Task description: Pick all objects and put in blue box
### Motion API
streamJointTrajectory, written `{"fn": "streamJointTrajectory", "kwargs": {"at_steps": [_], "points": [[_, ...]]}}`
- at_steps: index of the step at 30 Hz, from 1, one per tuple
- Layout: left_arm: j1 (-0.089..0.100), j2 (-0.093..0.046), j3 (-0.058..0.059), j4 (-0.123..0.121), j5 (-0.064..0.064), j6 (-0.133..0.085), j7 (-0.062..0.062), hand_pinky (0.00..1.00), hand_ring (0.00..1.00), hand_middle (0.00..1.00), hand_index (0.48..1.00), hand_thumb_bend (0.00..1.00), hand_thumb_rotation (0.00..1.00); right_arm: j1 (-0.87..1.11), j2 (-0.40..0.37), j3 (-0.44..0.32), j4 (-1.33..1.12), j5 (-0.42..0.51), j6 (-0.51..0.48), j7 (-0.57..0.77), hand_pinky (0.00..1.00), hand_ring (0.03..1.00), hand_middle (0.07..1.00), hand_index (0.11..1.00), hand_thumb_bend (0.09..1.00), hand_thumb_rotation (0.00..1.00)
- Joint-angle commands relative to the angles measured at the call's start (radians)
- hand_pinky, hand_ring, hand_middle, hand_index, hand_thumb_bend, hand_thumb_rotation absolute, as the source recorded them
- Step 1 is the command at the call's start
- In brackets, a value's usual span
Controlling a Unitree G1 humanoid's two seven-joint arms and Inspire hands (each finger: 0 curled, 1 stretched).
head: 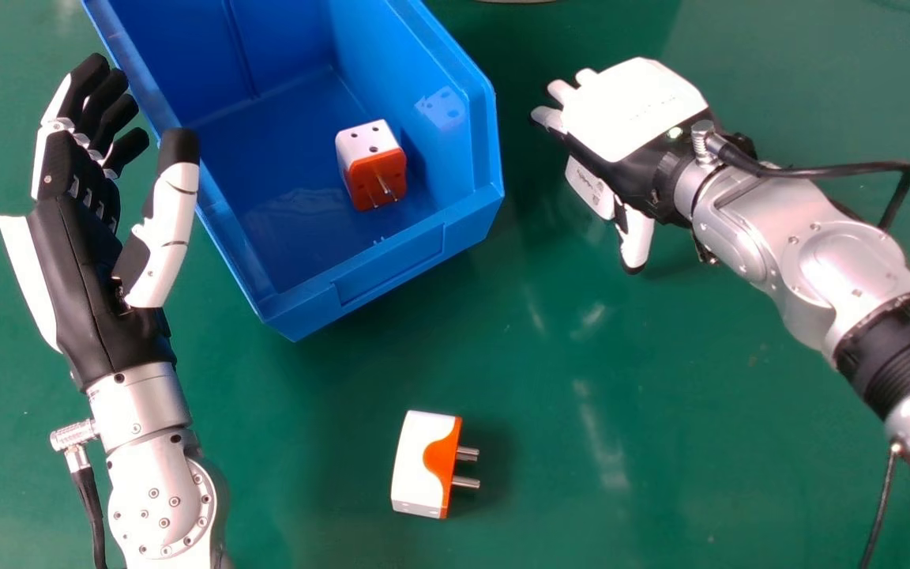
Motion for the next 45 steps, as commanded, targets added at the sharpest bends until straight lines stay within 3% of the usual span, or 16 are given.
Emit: {"fn": "streamJointTrajectory", "kwargs": {"at_steps": [1, 8, 15, 20, 28, 36, 43, 45], "points": [[-0.014, -0.004, -0.006, -0.014, 0.001, -0.017, 0.004, 0.78, 0.81, 0.82, 0.808, 0.67, 0.46, -0.064, -0.001, 0.008, 0.029, -0.013, 0.001, -0.011, 0.85, 0.986, 0.985, 0.922, 0.834, 0.02], [-0.01, -0.007, -0.009, -0.018, 0.001, -0.017, 0.0, 0.78, 0.81, 0.83, 0.811, 0.66, 0.45, -0.108, 0.014, 0.039, 0.114, -0.021, 0.005, -0.036, 0.85, 0.99, 0.987, 0.921, 0.77, 0.0], [-0.01, -0.01, -0.01, -0.018, 0.009, -0.016, 0.006, 0.78, 0.81, 0.83, 0.814, 0.65, 0.46, -0.137, 0.021, 0.049, 0.17, -0.019, -0.01, -0.055, 0.82, 0.98, 0.979, 0.915, 0.727, 0.0], [-0.009, -0.009, -0.009, -0.013, 0.0, -0.02, 0.0, 0.78, 0.81, 0.83, 0.813, 0.66, 0.46, -0.153, 0.026, 0.053, 0.205, -0.016, -0.028, -0.076, 0.81, 0.976, 0.977, 0.911, 0.719, 0.0], [-0.014, -0.008, -0.005, 0.002, 0.004, -0.022, 0.007, 0.78, 0.81, 0.83, 0.813, 0.66, 0.46, -0.171, 0.034, 0.066, 0.265, -0.016, -0.074, -0.158, 0.77, 0.951, 0.957, 0.892, 0.674, 0.0], [-0.014, -0.006, -0.003, 0.011, 0.0, -0.031, 0.004, 0.78, 0.81, 0.83, 0.809, 0.67, 0.46, -0.198, 0.066, 0.068, 0.369, 0.006, -0.12, -0.176, 0.73, 0.928, 0.943, 0.884, 0.639, 0.0], [-0.014, -0.004, -0.003, 0.015, 0.011, -0.034, 0.011, 0.78, 0.81, 0.83, 0.809, 0.67, 0.46, -0.205, 0.092, 0.093, 0.43, -0.003, -0.127, -0.169, 0.7, 0.913, 0.936, 0.891, 0.662, 0.0], [-0.016, -0.003, -0.003, 0.019, 0.008, -0.037, 0.009, 0.78, 0.81, 0.83, 0.809, 0.67, 0.46, -0.206, 0.099, 0.101, 0.441, -0.006, -0.123, -0.163, 0.7, 0.914, 0.939, 0.896, 0.674, 0.0]]}}
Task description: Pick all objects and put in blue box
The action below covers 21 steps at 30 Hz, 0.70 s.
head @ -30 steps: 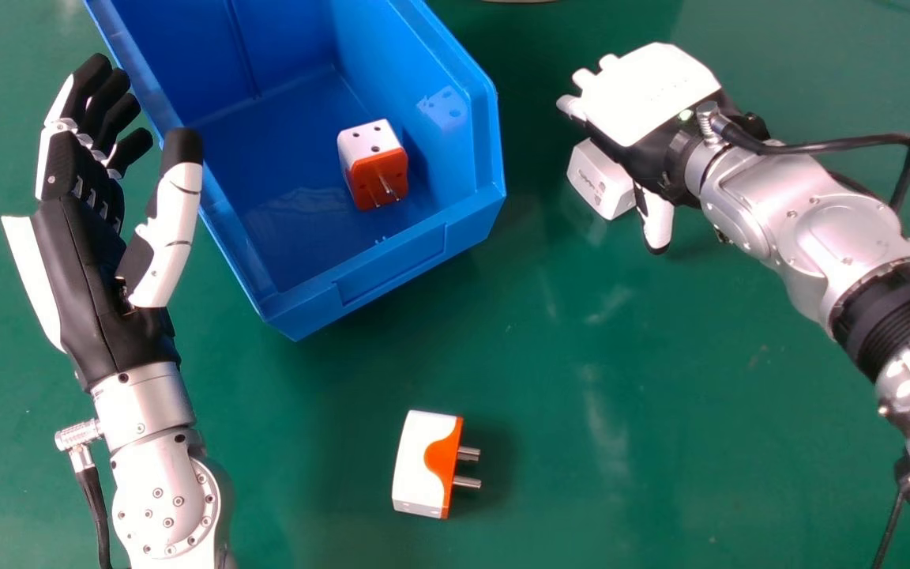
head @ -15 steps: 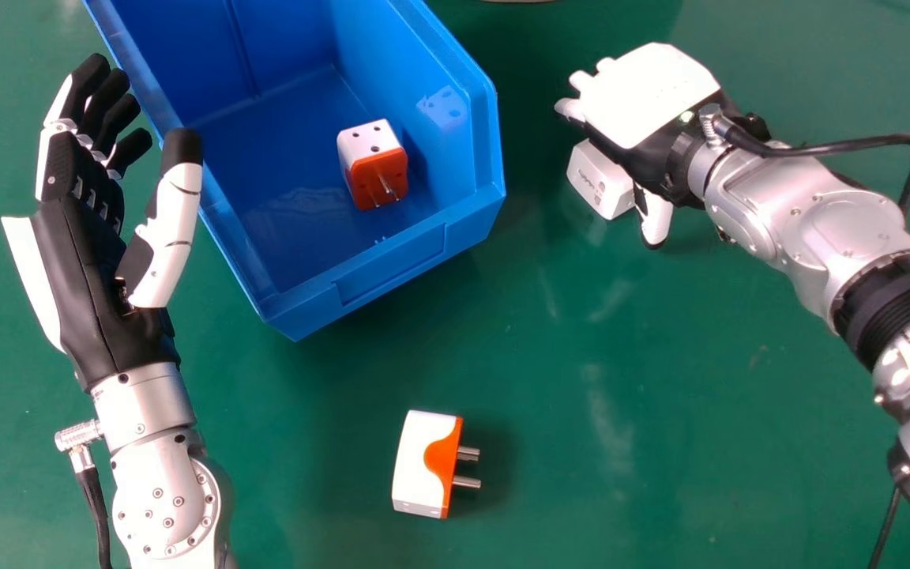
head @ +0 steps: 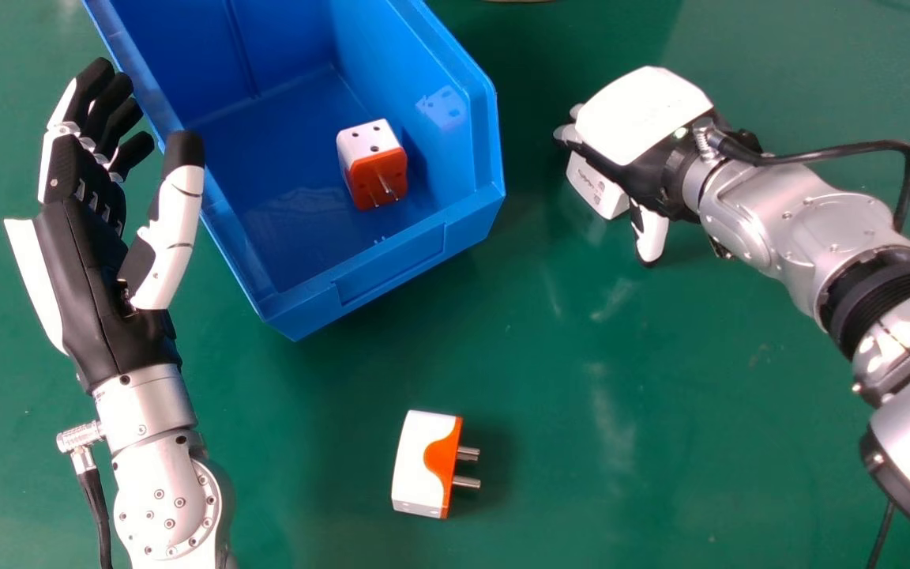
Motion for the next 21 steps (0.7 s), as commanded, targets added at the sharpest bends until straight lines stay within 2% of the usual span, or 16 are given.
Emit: {"fn": "streamJointTrajectory", "kwargs": {"at_steps": [1, 2, 6, 9, 11, 16, 21], "points": [[-0.013, 0.004, -0.003, 0.0, 0.005, -0.028, 0.003, 0.78, 0.81, 0.83, 0.809, 0.67, 0.46, -0.04, 0.004, 0.01, 0.014, 0.003, 0.008, -0.004, 0.71, 0.914, 0.94, 0.897, 0.677, 0.0], [-0.013, 0.002, -0.004, -0.001, 0.001, -0.027, 0.002, 0.78, 0.81, 0.83, 0.809, 0.67, 0.46, -0.039, 0.007, 0.02, 0.021, -0.004, 0.011, -0.009, 0.71, 0.913, 0.94, 0.897, 0.681, 0.0], [-0.012, 0.001, -0.004, 0.001, -0.001, -0.029, 0.0, 0.78, 0.81, 0.83, 0.81, 0.67, 0.46, -0.032, 0.016, 0.037, 0.037, -0.007, 0.009, -0.015, 0.71, 0.909, 0.942, 0.896, 0.692, 0.0], [-0.012, 0.004, -0.003, 0.005, 0.01, -0.034, 0.008, 0.78, 0.81, 0.83, 0.81, 0.66, 0.46, -0.028, 0.024, 0.054, 0.044, -0.017, 0.018, -0.028, 0.71, 0.907, 0.941, 0.893, 0.709, 0.0], [-0.011, 0.002, -0.003, 0.002, 0.01, -0.035, 0.01, 0.78, 0.81, 0.83, 0.81, 0.66, 0.46, -0.028, 0.028, 0.058, 0.048, -0.013, 0.02, -0.027, 0.71, 0.906, 0.941, 0.893, 0.704, 0.0], [-0.007, 0.001, -0.004, -0.005, 0.006, -0.032, 0.011, 0.78, 0.81, 0.83, 0.806, 0.67, 0.46, -0.032, 0.029, 0.069, 0.052, -0.009, 0.025, -0.013, 0.72, 0.912, 0.947, 0.893, 0.702, 0.0], [-0.006, -0.001, -0.006, -0.006, -0.006, -0.031, 0.003, 0.78, 0.81, 0.83, 0.807, 0.66, 0.45, -0.033, 0.024, 0.079, 0.05, -0.013, 0.03, -0.024, 0.73, 0.913, 0.948, 0.891, 0.736, 0.01]]}}
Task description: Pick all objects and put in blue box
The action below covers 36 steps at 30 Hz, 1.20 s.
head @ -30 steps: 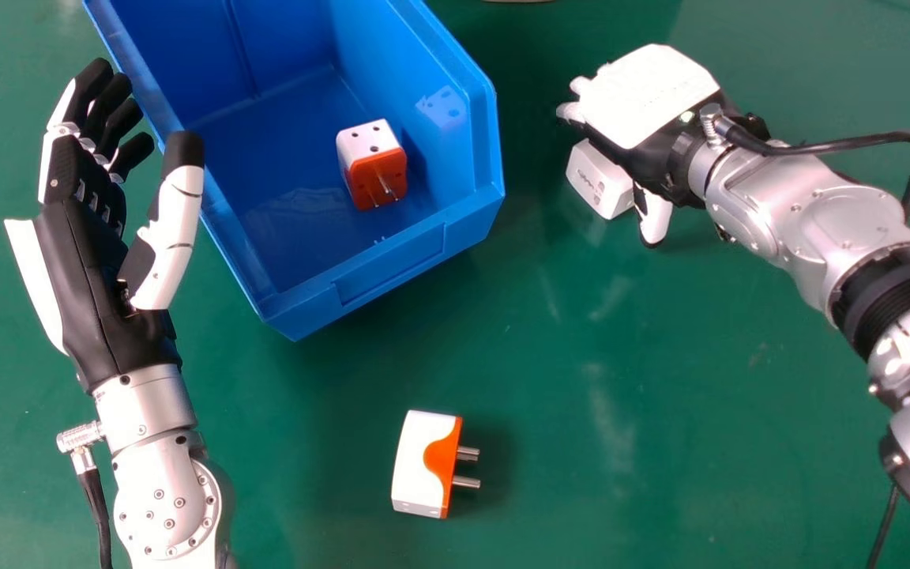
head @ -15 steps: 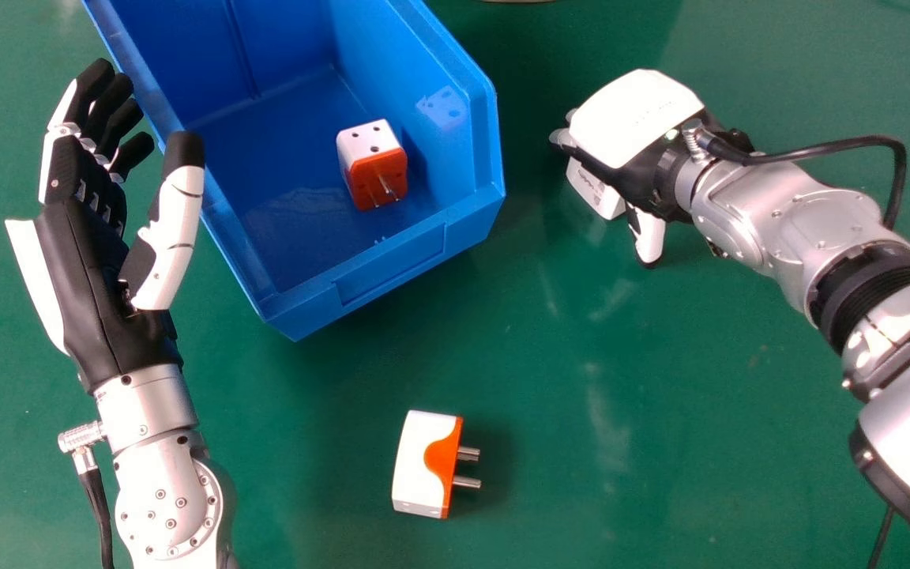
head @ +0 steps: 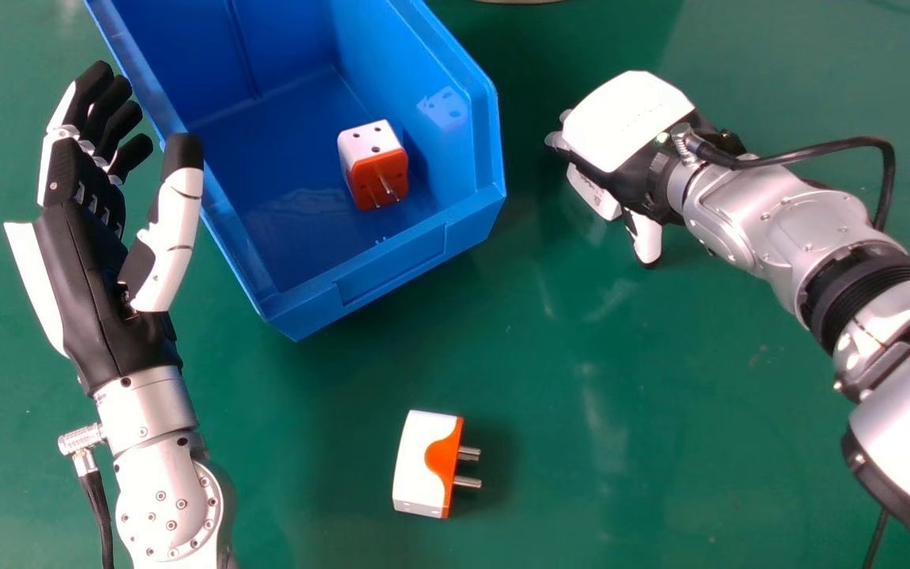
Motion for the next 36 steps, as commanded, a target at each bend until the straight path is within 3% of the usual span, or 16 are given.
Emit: {"fn": "streamJointTrajectory", "kwargs": {"at_steps": [1, 4, 10, 13, 16, 19, 22, 25, 30, 36], "points": [[-0.005, 0.0, -0.005, -0.017, -0.002, -0.021, -0.004, 0.78, 0.81, 0.83, 0.806, 0.66, 0.45, -0.008, -0.008, 0.009, 0.011, -0.001, 0.011, -0.003, 0.72, 0.912, 0.948, 0.89, 0.737, 0.0], [-0.005, 0.002, -0.005, -0.015, 0.004, -0.022, 0.0, 0.78, 0.81, 0.83, 0.805, 0.66, 0.45, -0.009, -0.006, 0.012, 0.014, 0.001, 0.018, 0.002, 0.72, 0.914, 0.949, 0.891, 0.739, 0.0], [-0.003, 0.004, -0.002, -0.016, 0.0, -0.025, -0.002, 0.78, 0.81, 0.82, 0.805, 0.66, 0.45, -0.01, 0.004, 0.004, 0.017, 0.01, 0.056, 0.006, 0.73, 0.917, 0.946, 0.888, 0.748, 0.0], [0.0, 0.003, -0.003, -0.022, -0.008, -0.022, -0.008, 0.78, 0.81, 0.82, 0.805, 0.66, 0.45, -0.013, 0.012, 0.011, 0.019, 0.003, 0.084, 0.01, 0.75, 0.925, 0.95, 0.89, 0.748, 0.01], [-0.002, 0.006, -0.001, -0.019, -0.003, -0.022, -0.004, 0.78, 0.81, 0.82, 0.804, 0.66, 0.45, -0.013, 0.013, 0.021, 0.016, -0.007, 0.094, -0.007, 0.75, 0.93, 0.951, 0.891, 0.758, 0.02], [-0.002, 0.007, -0.003, -0.019, -0.007, -0.021, -0.01, 0.78, 0.81, 0.82, 0.805, 0.66, 0.45, -0.017, 0.016, 0.017, 0.016, 0.003, 0.095, 0.002, 0.75, 0.932, 0.952, 0.89, 0.768, 0.04], [-0.001, 0.007, -0.002, -0.021, -0.002, -0.019, -0.008, 0.78, 0.81, 0.82, 0.805, 0.66, 0.45, -0.018, 0.017, 0.016, 0.017, 0.007, 0.096, 0.003, 0.76, 0.938, 0.953, 0.89, 0.771, 0.05], [-0.002, 0.006, -0.002, -0.02, -0.005, -0.021, -0.01, 0.78, 0.81, 0.83, 0.805, 0.66, 0.44, -0.02, 0.018, 0.017, 0.019, 0.007, 0.096, 0.005, 0.76, 0.942, 0.954, 0.887, 0.766, 0.04], [-0.001, 0.003, -0.003, -0.022, -0.003, -0.021, -0.007, 0.78, 0.81, 0.83, 0.805, 0.66, 0.44, -0.021, 0.016, 0.017, 0.017, 0.008, 0.087, 0.0, 0.76, 0.944, 0.956, 0.884, 0.771, 0.04], [-0.004, -0.001, -0.004, -0.016, 0.009, -0.024, 0.004, 0.77, 0.81, 0.82, 0.801, 0.66, 0.45, -0.021, 0.01, 0.024, 0.016, -0.001, 0.075, -0.035, 0.75, 0.931, 0.944, 0.811, 0.767, 0.02]]}}
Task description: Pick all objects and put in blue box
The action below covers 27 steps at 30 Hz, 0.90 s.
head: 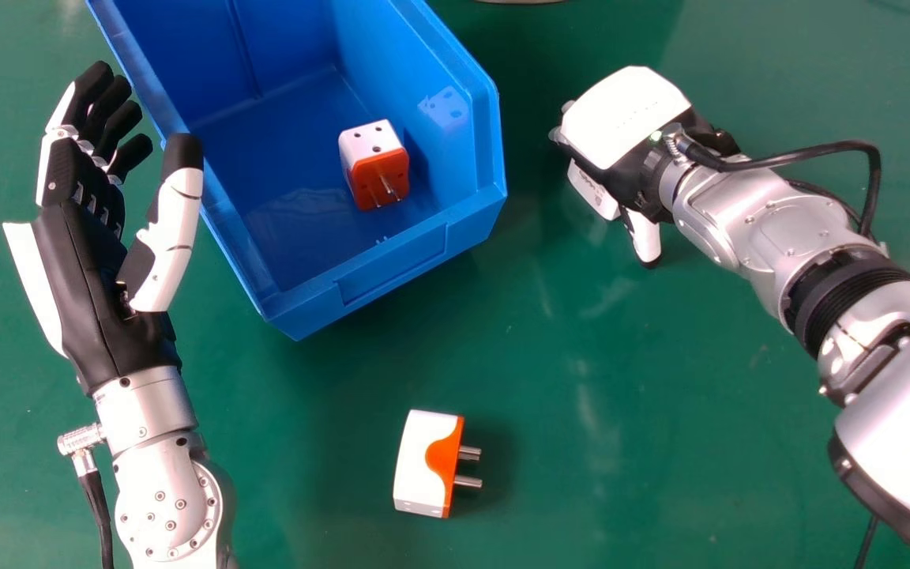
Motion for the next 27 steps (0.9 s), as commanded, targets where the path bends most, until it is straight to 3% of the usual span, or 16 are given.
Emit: {"fn": "streamJointTrajectory", "kwargs": {"at_steps": [1, 4, 9, 11, 12, 14, 15, 17, 20, 24, 27], "points": [[-0.004, -0.001, -0.004, -0.015, 0.011, -0.023, 0.006, 0.77, 0.81, 0.82, 0.801, 0.66, 0.45, -0.017, -0.02, 0.012, 0.007, -0.01, 0.001, -0.051, 0.74, 0.924, 0.938, 0.797, 0.768, 0.01], [-0.006, -0.002, -0.005, -0.013, 0.016, -0.021, 0.011, 0.78, 0.81, 0.82, 0.803, 0.66, 0.45, -0.009, -0.022, 0.027, 0.009, -0.023, 0.007, -0.1, 0.71, 0.888, 0.913, 0.775, 0.76, 0.01], [-0.009, -0.001, -0.007, -0.004, 0.009, -0.029, 0.006, 0.78, 0.81, 0.82, 0.804, 0.66, 0.45, 0.013, -0.018, 0.014, 0.016, -0.008, 0.03, -0.204, 0.64, 0.799, 0.836, 0.731, 0.739, 0.0], [-0.008, -0.002, -0.007, -0.006, 0.008, -0.025, 0.008, 0.78, 0.81, 0.83, 0.804, 0.66, 0.45, 0.019, -0.021, 0.005, 0.017, 0.003, 0.024, -0.242, 0.61, 0.756, 0.798, 0.684, 0.694, 0.03], [-0.008, -0.001, -0.006, -0.005, 0.012, -0.025, 0.011, 0.78, 0.81, 0.83, 0.804, 0.66, 0.45, 0.021, -0.024, 0.0, 0.016, 0.008, 0.016, -0.26, 0.57, 0.71, 0.735, 0.648, 0.661, 0.02], [-0.01, 0.0, -0.006, -0.003, 0.015, -0.028, 0.012, 0.78, 0.81, 0.83, 0.804, 0.66, 0.45, 0.026, -0.031, -0.016, 0.014, 0.023, -0.008, -0.298, 0.57, 0.71, 0.735, 0.648, 0.661, 0.02], [-0.01, -0.001, -0.007, -0.003, 0.013, -0.027, 0.01, 0.78, 0.81, 0.83, 0.804, 0.66, 0.45, 0.028, -0.035, -0.023, 0.014, 0.028, -0.02, -0.311, 0.52, 0.648, 0.688, 0.624, 0.632, 0.02], [-0.012, -0.004, -0.008, -0.003, 0.005, -0.025, 0.006, 0.78, 0.81, 0.83, 0.804, 0.66, 0.45, 0.03, -0.039, -0.028, 0.017, 0.033, -0.031, -0.324, 0.52, 0.648, 0.688, 0.624, 0.632, 0.02], [-0.013, -0.004, -0.01, -0.002, 0.009, -0.025, 0.007, 0.78, 0.81, 0.83, 0.805, 0.66, 0.46, 0.031, -0.04, -0.028, 0.022, 0.035, -0.034, -0.33, 0.46, 0.558, 0.621, 0.588, 0.59, 0.01], [-0.015, 0.0, -0.008, 0.0, 0.013, -0.023, 0.01, 0.78, 0.81, 0.83, 0.806, 0.66, 0.46, 0.032, -0.044, -0.036, 0.021, 0.045, -0.047, -0.33, 0.42, 0.502, 0.577, 0.564, 0.563, 0.01], [-0.016, -0.001, -0.007, -0.002, 0.009, -0.021, 0.01, 0.78, 0.81, 0.83, 0.806, 0.66, 0.46, 0.032, -0.048, -0.039, 0.021, 0.047, -0.061, -0.336, 0.41, 0.484, 0.563, 0.554, 0.554, 0.0]]}}
